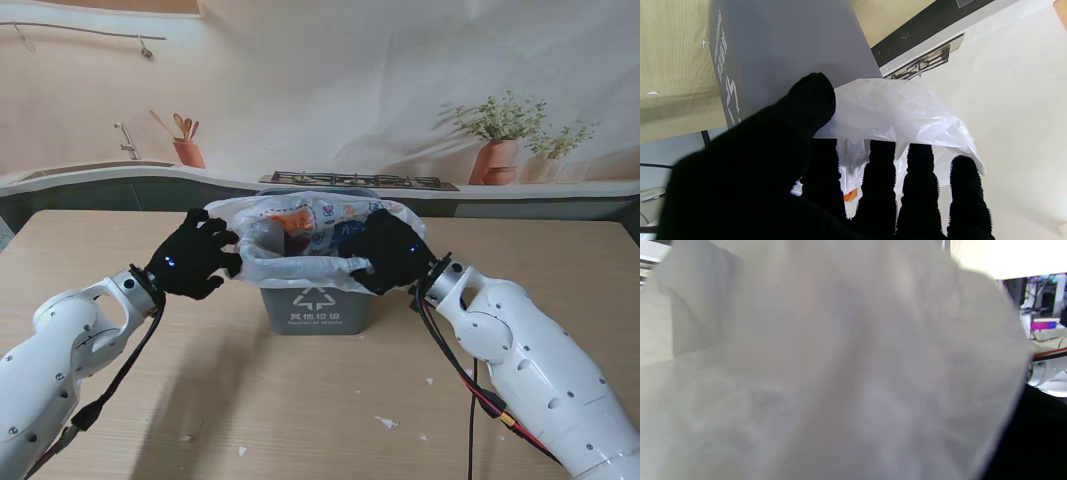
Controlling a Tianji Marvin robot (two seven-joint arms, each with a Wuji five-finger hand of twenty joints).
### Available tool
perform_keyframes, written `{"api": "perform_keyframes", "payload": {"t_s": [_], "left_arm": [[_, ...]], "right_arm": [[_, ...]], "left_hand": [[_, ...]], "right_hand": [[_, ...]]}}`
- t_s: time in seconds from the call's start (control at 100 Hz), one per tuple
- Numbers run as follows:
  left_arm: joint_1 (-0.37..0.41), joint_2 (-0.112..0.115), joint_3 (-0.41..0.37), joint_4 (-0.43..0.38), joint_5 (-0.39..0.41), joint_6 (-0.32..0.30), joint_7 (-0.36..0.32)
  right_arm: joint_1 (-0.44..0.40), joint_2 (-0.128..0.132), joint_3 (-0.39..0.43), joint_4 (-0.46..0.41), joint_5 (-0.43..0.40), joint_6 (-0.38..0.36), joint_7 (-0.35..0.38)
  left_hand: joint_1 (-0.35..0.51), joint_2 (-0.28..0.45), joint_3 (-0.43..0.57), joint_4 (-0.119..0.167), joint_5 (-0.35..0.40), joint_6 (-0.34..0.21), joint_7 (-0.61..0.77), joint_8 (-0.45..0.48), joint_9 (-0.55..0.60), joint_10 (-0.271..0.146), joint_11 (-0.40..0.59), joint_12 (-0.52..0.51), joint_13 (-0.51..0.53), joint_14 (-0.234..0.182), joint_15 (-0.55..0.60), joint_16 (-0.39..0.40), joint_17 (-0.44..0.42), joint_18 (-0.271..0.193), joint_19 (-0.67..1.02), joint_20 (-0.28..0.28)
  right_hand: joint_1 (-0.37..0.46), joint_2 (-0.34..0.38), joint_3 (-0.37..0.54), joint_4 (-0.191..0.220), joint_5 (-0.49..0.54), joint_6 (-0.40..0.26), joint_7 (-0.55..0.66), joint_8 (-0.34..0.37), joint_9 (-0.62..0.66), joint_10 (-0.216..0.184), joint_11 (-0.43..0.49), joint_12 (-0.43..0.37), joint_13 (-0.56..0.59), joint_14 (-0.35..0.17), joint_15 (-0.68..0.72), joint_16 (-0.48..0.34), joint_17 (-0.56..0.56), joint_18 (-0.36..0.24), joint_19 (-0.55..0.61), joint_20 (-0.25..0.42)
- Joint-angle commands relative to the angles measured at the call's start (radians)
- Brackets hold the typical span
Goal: Fit the garbage bag over the bin
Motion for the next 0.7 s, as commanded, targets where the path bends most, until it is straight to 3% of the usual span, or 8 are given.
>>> {"api": "perform_keyframes", "payload": {"t_s": [0.0, 0.19, 0.29, 0.34, 0.36, 0.39, 0.54, 0.69], "left_arm": [[-0.009, -0.003, 0.014, 0.028, -0.01, 0.016, -0.027], [-0.035, -0.006, 0.05, 0.069, -0.031, 0.053, -0.041], [-0.037, -0.003, 0.053, 0.076, -0.029, 0.06, -0.073], [-0.031, -0.002, 0.047, 0.072, -0.029, 0.063, -0.092], [-0.028, -0.002, 0.043, 0.07, -0.029, 0.064, -0.099], [-0.022, -0.002, 0.035, 0.064, -0.032, 0.064, -0.112], [0.017, -0.005, -0.025, 0.027, -0.055, 0.045, -0.156], [0.054, -0.013, -0.101, -0.003, -0.099, -0.004, -0.143]], "right_arm": [[-0.004, -0.004, -0.003, 0.005, -0.009, -0.004, 0.015], [0.004, -0.004, -0.008, 0.013, -0.012, -0.012, 0.008], [0.005, -0.004, -0.009, 0.016, -0.015, -0.014, 0.003], [0.004, -0.004, -0.008, 0.017, -0.016, -0.013, 0.001], [0.003, -0.003, -0.008, 0.017, -0.016, -0.013, 0.001], [0.003, -0.003, -0.007, 0.017, -0.016, -0.012, 0.001], [0.0, -0.003, -0.004, 0.014, -0.018, -0.013, 0.002], [0.0, -0.003, -0.003, 0.012, -0.019, -0.012, 0.001]], "left_hand": [[0.037, -0.013, -0.009, -0.033, 0.028, -0.037, 0.041, 0.001, -0.034, 0.046, -0.014, -0.013, -0.036, 0.024, -0.006, 0.008, -0.019, 0.033, -0.02, -0.009], [0.038, 0.003, -0.026, -0.03, 0.002, -0.018, 0.03, -0.009, -0.089, -0.004, 0.02, 0.0, -0.059, -0.004, 0.006, 0.011, -0.017, 0.02, -0.027, -0.015], [-0.014, 0.014, -0.021, -0.027, -0.086, 0.035, -0.089, -0.011, -0.143, -0.032, 0.043, 0.008, -0.066, -0.017, 0.003, 0.005, -0.016, 0.01, -0.016, -0.012], [-0.089, 0.052, 0.021, -0.005, -0.133, 0.073, -0.176, 0.016, -0.166, -0.041, 0.044, 0.007, -0.073, -0.02, -0.006, 0.0, -0.016, 0.009, -0.016, -0.012], [-0.133, 0.075, 0.043, 0.034, -0.152, 0.092, -0.212, 0.026, -0.177, -0.045, 0.043, 0.006, -0.074, -0.02, -0.008, -0.001, -0.016, 0.009, -0.016, -0.012], [-0.16, 0.083, 0.045, 0.05, -0.188, 0.104, -0.243, 0.03, -0.19, -0.049, 0.039, 0.004, -0.08, -0.02, -0.012, -0.002, -0.016, 0.009, -0.016, -0.012], [-0.25, 0.072, -0.038, 0.035, -0.316, 0.17, -0.369, 0.012, -0.243, -0.036, 0.024, -0.005, -0.106, -0.012, -0.039, -0.007, -0.016, 0.009, -0.02, -0.014], [-0.31, 0.161, -0.261, 0.041, -0.382, 0.194, -0.358, 0.027, -0.279, -0.046, 0.031, 0.0, -0.127, -0.015, -0.057, 0.009, -0.016, 0.015, -0.034, -0.019]], "right_hand": [[0.06, 0.024, 0.097, 0.007, 0.023, -0.063, 0.036, 0.021, 0.01, 0.01, 0.031, 0.017, 0.007, 0.011, 0.026, 0.011, -0.015, 0.015, 0.019, -0.017], [0.059, 0.03, 0.094, 0.006, 0.016, -0.083, 0.033, 0.037, -0.003, -0.007, 0.028, 0.02, -0.005, 0.002, 0.018, 0.008, -0.023, 0.011, 0.019, -0.017], [0.058, 0.031, 0.095, 0.006, 0.013, -0.089, 0.031, 0.042, -0.005, -0.011, 0.026, 0.02, -0.008, -0.001, 0.013, 0.007, -0.025, 0.011, 0.018, -0.018], [0.059, 0.031, 0.094, 0.006, 0.013, -0.09, 0.03, 0.044, -0.006, -0.011, 0.025, 0.02, -0.009, -0.001, 0.011, 0.006, -0.027, 0.011, 0.018, -0.018], [0.058, 0.031, 0.094, 0.006, 0.013, -0.09, 0.03, 0.044, -0.006, -0.012, 0.025, 0.02, -0.009, -0.001, 0.01, 0.006, -0.027, 0.011, 0.018, -0.018], [0.058, 0.031, 0.094, 0.006, 0.014, -0.09, 0.029, 0.045, -0.005, -0.012, 0.026, 0.02, -0.01, 0.0, 0.01, 0.006, -0.027, 0.011, 0.018, -0.018], [0.057, 0.03, 0.095, 0.006, 0.014, -0.087, 0.028, 0.047, -0.004, -0.011, 0.025, 0.018, -0.006, 0.0, 0.009, 0.006, -0.026, 0.011, 0.019, -0.018], [0.059, 0.028, 0.098, 0.006, 0.017, -0.08, 0.027, 0.048, 0.0, -0.004, 0.029, 0.016, -0.004, 0.003, 0.014, 0.008, -0.027, 0.01, 0.019, -0.018]]}}
